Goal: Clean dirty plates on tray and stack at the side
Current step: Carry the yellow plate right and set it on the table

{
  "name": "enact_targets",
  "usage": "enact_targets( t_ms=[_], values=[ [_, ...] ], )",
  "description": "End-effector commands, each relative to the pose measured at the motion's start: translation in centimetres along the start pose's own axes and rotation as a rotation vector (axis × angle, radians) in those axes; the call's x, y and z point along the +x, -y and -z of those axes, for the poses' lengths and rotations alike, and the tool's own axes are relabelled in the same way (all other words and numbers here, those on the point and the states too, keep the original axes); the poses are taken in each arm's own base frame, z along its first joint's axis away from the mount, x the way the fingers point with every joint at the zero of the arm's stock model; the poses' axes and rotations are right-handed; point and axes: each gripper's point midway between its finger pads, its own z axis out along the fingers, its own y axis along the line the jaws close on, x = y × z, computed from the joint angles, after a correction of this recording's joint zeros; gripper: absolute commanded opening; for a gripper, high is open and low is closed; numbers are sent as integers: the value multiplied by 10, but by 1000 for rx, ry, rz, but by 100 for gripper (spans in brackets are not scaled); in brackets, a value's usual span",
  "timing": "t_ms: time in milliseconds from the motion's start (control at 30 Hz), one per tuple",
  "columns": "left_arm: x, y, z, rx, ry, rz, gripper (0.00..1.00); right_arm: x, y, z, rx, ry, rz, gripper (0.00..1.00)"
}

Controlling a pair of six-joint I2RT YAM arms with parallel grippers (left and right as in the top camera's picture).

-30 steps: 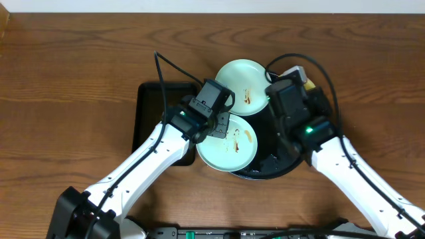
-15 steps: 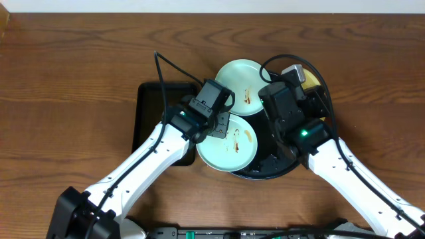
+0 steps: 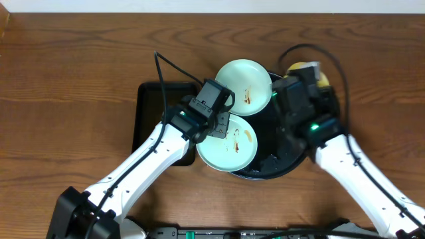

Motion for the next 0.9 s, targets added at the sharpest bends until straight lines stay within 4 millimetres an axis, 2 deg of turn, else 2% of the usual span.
enact_targets(
  t_ms=[0, 167, 333, 467, 700, 867],
  values=[
    [-3, -1, 3, 0, 11, 6, 8, 3, 18, -21, -53, -55, -268, 1],
    [-2, -1, 3, 0, 11, 6, 8, 32, 46, -61, -93, -185, -512, 1],
    [-2, -1, 3, 0, 11, 6, 8, 66, 76, -91, -114, -302, -751, 1],
    [-2, -1, 3, 0, 10, 6, 8, 94, 91, -110, -117, -382, -840, 1],
    [-1, -2, 3, -3, 5, 6, 8, 144, 90, -145, -93, -534, -906, 1],
    [-1, -2, 3, -2, 5, 6, 8, 155, 78, -160, -123, -572, -919, 1]
  ],
)
